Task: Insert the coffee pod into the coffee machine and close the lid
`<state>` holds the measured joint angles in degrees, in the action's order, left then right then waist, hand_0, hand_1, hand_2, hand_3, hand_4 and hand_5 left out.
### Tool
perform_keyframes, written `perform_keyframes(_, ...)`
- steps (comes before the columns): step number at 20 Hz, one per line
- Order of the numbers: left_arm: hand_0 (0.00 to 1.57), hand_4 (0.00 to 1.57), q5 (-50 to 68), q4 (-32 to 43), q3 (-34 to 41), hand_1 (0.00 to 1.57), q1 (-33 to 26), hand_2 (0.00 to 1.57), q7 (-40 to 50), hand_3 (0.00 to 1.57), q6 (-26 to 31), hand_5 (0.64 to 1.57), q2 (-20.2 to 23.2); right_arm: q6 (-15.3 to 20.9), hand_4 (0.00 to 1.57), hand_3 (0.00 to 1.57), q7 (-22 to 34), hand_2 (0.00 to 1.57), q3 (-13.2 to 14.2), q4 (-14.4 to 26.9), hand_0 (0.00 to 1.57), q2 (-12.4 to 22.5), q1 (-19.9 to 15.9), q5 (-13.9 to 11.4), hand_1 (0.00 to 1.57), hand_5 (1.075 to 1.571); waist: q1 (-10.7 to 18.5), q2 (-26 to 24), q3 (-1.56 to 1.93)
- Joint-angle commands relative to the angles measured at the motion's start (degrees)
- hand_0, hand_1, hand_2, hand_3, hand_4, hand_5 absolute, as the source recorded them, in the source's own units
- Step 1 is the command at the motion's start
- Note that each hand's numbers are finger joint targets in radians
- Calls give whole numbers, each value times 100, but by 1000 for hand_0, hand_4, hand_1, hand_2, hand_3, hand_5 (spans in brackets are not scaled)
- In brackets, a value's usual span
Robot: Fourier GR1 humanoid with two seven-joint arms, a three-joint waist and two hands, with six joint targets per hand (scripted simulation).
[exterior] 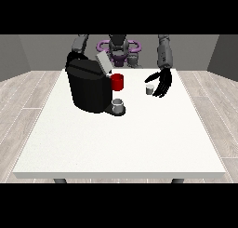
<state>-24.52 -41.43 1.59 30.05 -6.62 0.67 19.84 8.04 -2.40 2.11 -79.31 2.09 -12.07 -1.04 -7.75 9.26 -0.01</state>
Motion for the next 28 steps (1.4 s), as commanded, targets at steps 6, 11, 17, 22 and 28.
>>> perform_keyframes(6,719,229,-649,298,-138,719,159,864,-258,649,-1012,1571,-323,-32,524,0,-15,0,42,102,0,-34,50,86,0,1571,-62,-63,0)
perform_keyframes(11,836,380,-814,605,-28,836,493,974,-306,748,-1051,1571,-103,99,505,0,-83,0,61,105,0,-151,-126,108,0,1571,-15,62,1)
perform_keyframes(17,970,319,-1165,914,-167,970,511,1054,-574,793,-955,1571,186,185,426,0,-131,0,-114,-5,0,-199,34,79,0,1571,-73,122,0)
perform_keyframes(22,1266,507,-1161,962,-39,1266,668,1399,-1042,1363,-1299,1571,-16,14,430,0,-274,0,131,60,0,-28,-152,187,0,1571,-140,355,-1)
perform_keyframes(28,1400,595,-1050,512,-191,1400,1055,1423,-917,1364,-317,1571,-87,-40,505,0,-276,0,182,538,0,-70,93,372,0,1571,48,-229,4)
